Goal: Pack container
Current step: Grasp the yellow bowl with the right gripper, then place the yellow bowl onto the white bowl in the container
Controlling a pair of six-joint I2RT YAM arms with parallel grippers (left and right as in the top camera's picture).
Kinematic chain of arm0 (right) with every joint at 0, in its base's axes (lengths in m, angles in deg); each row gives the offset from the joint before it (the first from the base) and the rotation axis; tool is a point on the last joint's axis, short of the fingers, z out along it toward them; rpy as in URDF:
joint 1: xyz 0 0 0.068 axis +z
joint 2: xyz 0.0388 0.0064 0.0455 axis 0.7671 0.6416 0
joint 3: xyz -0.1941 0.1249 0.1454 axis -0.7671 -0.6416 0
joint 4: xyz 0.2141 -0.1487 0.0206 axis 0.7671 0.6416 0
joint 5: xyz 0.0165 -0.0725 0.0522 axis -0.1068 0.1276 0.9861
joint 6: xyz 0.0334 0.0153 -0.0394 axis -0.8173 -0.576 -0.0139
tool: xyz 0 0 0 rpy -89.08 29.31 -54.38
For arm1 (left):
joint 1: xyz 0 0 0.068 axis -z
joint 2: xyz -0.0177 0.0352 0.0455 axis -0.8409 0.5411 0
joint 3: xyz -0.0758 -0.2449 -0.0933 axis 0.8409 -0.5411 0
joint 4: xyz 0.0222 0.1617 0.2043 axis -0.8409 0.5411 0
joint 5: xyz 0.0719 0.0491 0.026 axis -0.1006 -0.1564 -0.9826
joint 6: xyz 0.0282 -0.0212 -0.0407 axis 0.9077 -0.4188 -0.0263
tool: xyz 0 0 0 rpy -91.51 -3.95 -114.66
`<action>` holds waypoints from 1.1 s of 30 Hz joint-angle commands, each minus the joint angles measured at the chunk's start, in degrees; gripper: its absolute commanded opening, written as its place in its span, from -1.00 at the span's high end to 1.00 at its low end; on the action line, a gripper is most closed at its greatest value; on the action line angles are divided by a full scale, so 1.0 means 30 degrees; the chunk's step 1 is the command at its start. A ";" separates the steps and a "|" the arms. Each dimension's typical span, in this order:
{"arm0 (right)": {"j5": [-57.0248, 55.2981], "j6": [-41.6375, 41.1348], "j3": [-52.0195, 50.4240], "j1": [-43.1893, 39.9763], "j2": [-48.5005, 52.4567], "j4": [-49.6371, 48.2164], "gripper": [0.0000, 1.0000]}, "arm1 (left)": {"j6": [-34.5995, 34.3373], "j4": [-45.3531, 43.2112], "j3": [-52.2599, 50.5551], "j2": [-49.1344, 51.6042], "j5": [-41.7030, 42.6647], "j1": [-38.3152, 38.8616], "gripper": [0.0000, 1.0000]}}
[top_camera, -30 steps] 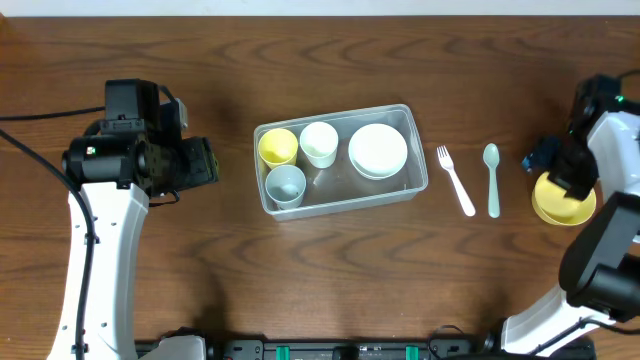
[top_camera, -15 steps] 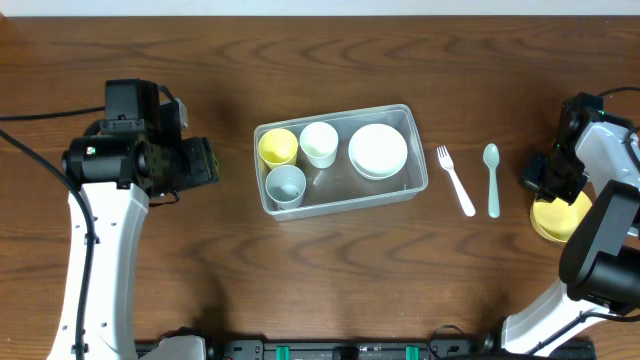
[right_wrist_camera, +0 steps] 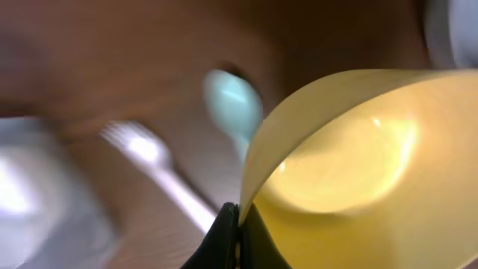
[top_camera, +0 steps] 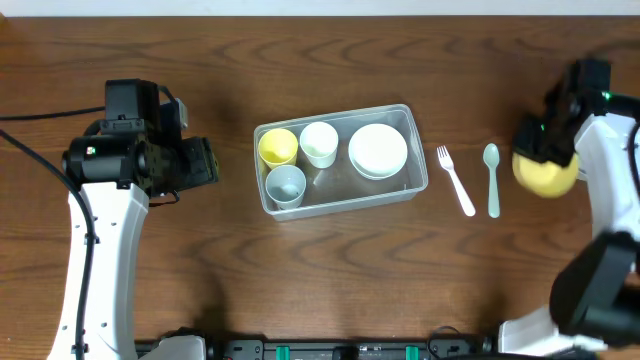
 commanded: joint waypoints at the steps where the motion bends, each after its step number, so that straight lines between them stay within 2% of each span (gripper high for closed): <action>1: 0.0845 0.2980 0.1144 0.2805 -0.2157 -0.0124 0.97 | 0.0124 0.0051 -0.0029 -0.0044 0.0240 -0.0095 -0.26; 6: 0.0532 0.5974 0.1239 0.7424 -0.3089 -0.0823 0.98 | 0.0124 0.0051 -0.0029 -0.0044 0.0240 -0.0095 -0.27; 12: -0.1093 0.6470 0.1093 1.1672 -0.1923 -0.1086 0.97 | 0.0124 0.0051 -0.0029 -0.0044 0.0240 -0.0095 -0.26; 18: -0.1093 0.6470 0.1078 1.3194 0.0583 -0.1588 0.98 | 0.0124 0.0058 -0.0029 -0.0044 0.0240 -0.0095 -0.26; 24: -0.1093 0.6462 0.1078 1.3238 0.2368 -0.2062 0.96 | 0.0124 0.0058 -0.0029 -0.0044 0.0240 -0.0095 -0.26; 25: -0.1093 0.6462 0.1078 1.3238 0.2477 -0.2106 0.92 | 0.0124 0.0058 -0.0029 -0.0044 0.0240 -0.0095 -0.26; 26: -0.1093 0.6470 0.1078 1.3238 0.2492 -0.2106 0.72 | 0.0124 0.0051 -0.0029 -0.0044 0.0240 -0.0095 -0.26; 27: -0.1100 0.6470 0.1078 1.3238 0.2499 -0.2149 0.33 | 0.0131 0.0051 -0.0029 -0.0044 0.0240 -0.0095 -0.26; 28: -0.1100 0.6470 0.1078 1.3238 0.2499 -0.2215 0.22 | 0.0131 0.0051 -0.0029 -0.0044 0.0240 -0.0095 -0.27; 31: -0.1100 0.6433 0.1246 1.3121 0.2280 -0.2288 0.10 | 0.0124 0.0058 -0.0029 -0.0044 0.0240 -0.0095 -0.26; 33: -0.1290 0.5996 0.1472 1.2983 0.2025 -0.2288 0.10 | 0.0124 0.0109 -0.0029 -0.0044 0.0240 -0.0095 -0.26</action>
